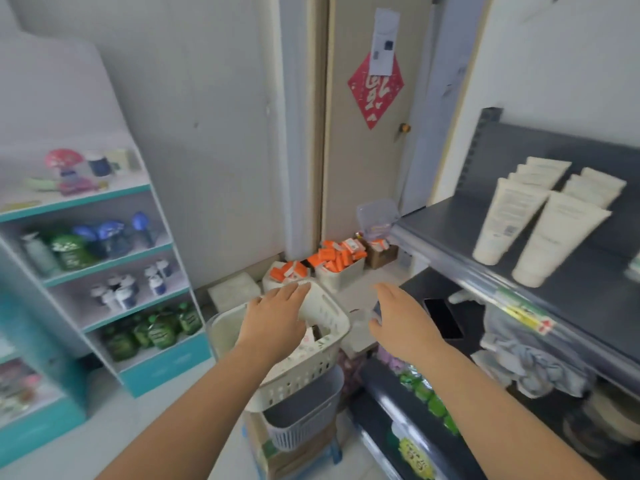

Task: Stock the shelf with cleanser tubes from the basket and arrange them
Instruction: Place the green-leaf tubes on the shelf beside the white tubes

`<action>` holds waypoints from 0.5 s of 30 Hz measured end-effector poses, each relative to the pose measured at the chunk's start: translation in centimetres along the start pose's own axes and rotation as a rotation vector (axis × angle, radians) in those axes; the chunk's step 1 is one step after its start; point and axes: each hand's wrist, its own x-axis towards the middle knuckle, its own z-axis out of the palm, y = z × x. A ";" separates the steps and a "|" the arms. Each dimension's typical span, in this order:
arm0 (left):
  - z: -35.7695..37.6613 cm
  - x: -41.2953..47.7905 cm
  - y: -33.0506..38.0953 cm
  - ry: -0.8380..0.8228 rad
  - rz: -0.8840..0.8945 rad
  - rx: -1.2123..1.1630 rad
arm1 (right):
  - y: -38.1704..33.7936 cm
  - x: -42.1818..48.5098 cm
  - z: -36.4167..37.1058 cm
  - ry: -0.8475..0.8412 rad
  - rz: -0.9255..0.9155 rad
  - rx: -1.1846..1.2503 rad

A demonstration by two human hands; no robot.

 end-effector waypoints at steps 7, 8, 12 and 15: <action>2.2 -0.6 -6.8 -0.072 -0.162 0.018 | -4.0 4.5 3.6 -0.075 -0.101 -0.007; 2.7 -0.4 -7.4 -0.088 -0.177 0.025 | -4.2 5.3 4.3 -0.087 -0.112 0.004; 5.0 0.9 -9.5 -0.148 -0.222 0.044 | -4.2 8.4 7.0 -0.145 -0.151 0.000; 7.2 2.3 -10.7 -0.185 -0.278 0.052 | -3.8 11.2 9.3 -0.216 -0.187 -0.022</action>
